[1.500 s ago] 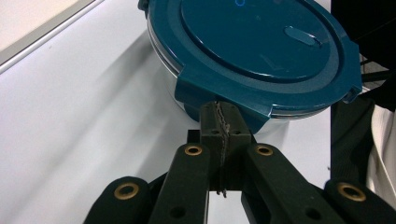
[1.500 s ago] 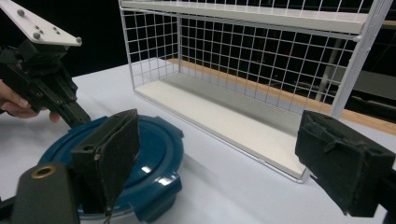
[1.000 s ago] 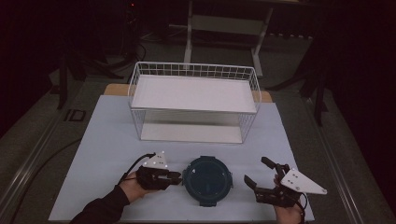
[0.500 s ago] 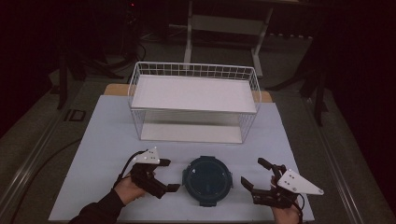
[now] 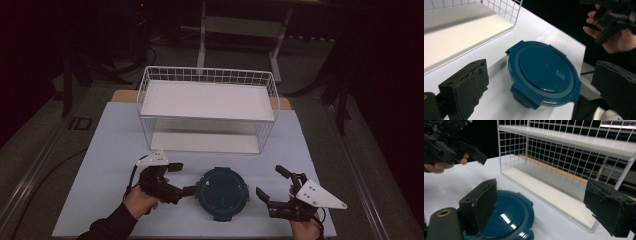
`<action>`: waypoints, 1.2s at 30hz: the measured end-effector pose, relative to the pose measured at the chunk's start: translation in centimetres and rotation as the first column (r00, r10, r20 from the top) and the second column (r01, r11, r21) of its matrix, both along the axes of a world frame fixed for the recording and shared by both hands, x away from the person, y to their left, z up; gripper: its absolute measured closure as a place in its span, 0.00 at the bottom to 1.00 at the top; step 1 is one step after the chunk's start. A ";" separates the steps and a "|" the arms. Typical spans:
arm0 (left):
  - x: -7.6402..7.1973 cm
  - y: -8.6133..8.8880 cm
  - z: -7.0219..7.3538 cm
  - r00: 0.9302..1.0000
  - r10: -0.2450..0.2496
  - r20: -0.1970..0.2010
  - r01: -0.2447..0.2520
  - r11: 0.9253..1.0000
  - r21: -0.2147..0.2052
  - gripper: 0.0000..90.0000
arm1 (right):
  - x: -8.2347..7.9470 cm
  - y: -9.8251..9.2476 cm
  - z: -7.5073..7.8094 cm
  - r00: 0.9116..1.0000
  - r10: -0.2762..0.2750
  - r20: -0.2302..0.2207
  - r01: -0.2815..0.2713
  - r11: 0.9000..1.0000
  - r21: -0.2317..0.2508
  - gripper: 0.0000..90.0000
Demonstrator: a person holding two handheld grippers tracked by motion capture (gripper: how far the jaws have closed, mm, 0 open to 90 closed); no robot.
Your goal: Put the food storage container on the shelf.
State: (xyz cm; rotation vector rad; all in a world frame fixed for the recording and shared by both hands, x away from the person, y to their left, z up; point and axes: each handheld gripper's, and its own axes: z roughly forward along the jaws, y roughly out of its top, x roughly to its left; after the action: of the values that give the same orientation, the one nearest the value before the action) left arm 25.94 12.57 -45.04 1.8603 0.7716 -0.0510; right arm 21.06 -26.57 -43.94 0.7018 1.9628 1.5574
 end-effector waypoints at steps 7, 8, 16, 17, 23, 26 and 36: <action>0.9 -0.6 -1.7 0.994 0.025 -0.104 -0.022 0.999 0.027 0.01 | 0.5 0.0 0.7 0.997 0.044 -0.059 -0.041 0.998 0.043 0.16; 1.2 -1.1 -2.3 0.990 0.019 -0.142 -0.012 0.999 0.048 0.01 | 0.5 0.0 0.7 0.998 0.032 -0.060 -0.030 0.999 0.037 0.16; 2.1 -1.8 -3.9 0.954 0.041 -0.297 -0.031 0.999 0.039 0.01 | 0.0 0.5 0.3 0.999 -0.023 -0.030 0.023 1.000 -0.006 0.14; 2.2 -1.9 -4.0 0.948 0.041 -0.317 -0.027 0.999 0.048 0.01 | 0.0 0.5 0.2 0.999 -0.024 -0.034 0.024 1.000 0.004 0.13; 2.8 -1.7 -5.2 0.885 0.040 -0.464 -0.040 0.999 0.010 0.06 | -0.1 0.7 0.2 0.998 0.008 -0.068 -0.008 1.000 0.000 0.12; 3.0 -1.7 -5.6 0.864 0.038 -0.503 -0.046 0.999 -0.004 0.12 | -0.3 1.0 0.1 0.997 -0.018 -0.070 0.015 0.999 -0.037 0.11; 3.8 -1.9 -6.3 0.809 0.061 -0.585 -0.058 0.998 0.023 0.40 | -0.8 1.8 0.0 0.998 -0.009 -0.063 0.004 0.997 -0.071 0.11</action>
State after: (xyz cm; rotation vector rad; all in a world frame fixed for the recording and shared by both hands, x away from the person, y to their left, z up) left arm 29.75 10.69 -51.33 1.8328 1.2521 -0.6133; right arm 20.26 -24.81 -43.90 0.7357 2.0490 1.4703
